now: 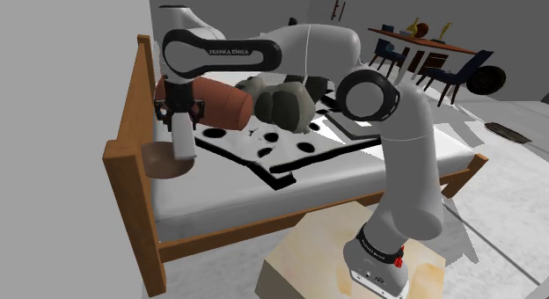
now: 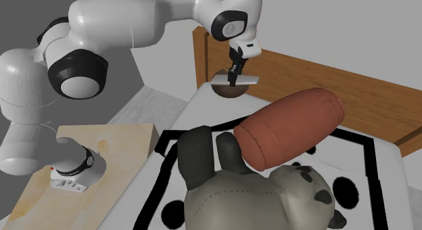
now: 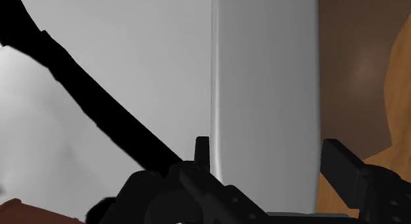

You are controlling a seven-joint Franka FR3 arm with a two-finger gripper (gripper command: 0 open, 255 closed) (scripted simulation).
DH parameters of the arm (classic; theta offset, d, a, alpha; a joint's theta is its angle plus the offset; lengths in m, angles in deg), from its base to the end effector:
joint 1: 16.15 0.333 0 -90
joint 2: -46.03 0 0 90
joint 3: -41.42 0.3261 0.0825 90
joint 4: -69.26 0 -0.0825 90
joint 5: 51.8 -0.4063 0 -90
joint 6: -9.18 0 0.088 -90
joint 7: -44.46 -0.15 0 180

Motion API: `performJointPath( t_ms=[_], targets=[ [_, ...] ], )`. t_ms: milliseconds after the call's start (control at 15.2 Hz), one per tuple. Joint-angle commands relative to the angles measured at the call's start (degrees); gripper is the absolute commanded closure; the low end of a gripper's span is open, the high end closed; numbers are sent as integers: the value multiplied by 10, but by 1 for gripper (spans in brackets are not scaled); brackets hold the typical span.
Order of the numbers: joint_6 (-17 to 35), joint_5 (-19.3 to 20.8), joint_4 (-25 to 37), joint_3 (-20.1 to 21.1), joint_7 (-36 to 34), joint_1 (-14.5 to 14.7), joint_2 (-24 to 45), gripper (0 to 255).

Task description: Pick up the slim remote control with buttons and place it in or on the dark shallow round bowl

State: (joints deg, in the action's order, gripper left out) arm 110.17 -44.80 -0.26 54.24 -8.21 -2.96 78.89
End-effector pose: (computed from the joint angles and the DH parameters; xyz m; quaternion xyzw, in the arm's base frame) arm 0.6904 0.2797 0.4105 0.9719 -0.2355 -0.0047 0.0032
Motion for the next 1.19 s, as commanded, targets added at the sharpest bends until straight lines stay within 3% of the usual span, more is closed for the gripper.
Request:
performJointPath(
  t_ms=[0,330,858,1122],
  targets=[
    [-17,6,44,2,-20,22,27,255],
    [-84,29,204,15,-60,74,122,255],
    [-17,71,120,74,-81,31,116,255],
    [12,81,90,86,-88,20,119,255]
  ],
)
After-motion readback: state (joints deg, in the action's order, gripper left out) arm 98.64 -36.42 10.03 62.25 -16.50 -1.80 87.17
